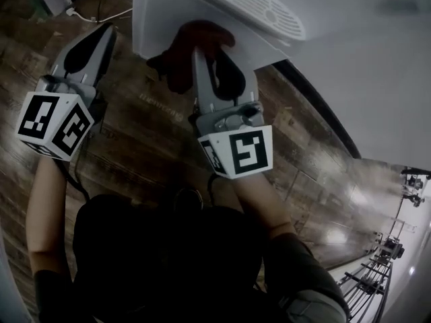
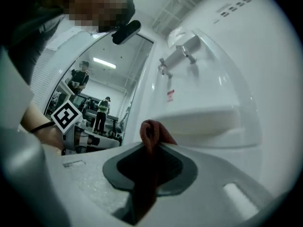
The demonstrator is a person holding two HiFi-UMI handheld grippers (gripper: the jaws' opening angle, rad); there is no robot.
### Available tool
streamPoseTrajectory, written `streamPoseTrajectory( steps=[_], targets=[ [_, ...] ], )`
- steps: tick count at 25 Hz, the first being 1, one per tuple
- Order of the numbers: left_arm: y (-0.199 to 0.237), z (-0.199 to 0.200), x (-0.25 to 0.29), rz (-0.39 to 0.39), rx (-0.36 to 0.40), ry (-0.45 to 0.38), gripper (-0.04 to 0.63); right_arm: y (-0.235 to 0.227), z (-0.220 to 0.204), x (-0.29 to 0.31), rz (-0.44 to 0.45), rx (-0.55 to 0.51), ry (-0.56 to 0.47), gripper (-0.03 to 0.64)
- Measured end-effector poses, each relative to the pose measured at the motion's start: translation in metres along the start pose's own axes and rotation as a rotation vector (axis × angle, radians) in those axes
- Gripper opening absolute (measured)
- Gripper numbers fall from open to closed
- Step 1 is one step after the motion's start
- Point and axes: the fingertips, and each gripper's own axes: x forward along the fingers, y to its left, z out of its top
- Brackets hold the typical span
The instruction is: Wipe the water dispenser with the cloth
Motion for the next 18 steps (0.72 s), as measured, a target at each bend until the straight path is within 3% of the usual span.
streamPoseTrajectory(
  steps=[3, 6, 12, 18],
  targets=[
    [-0.017, 0.038, 0.000, -0.035, 0.075, -0.059, 0.018, -0.004, 0.032, 0.017, -0.010, -0.003, -0.069, 0.044],
    [-0.022, 0.039, 0.004, -0.040, 0.104, -0.055, 0.018, -0.013, 0.024, 0.027, -0.022, -0.019, -0.056, 0.044],
    [-0.002, -0.016, 0.004, -0.019, 0.048, 0.012, 0.018, -0.017, -0.048, 0.028, -0.028, 0.009, 0.091, 0.044],
    [0.021, -0.078, -0.004, 0.038, -0.004, 0.129, 0.018, 0.001, -0.147, 0.021, 0.033, 0.013, 0.301, 0.044]
  ],
)
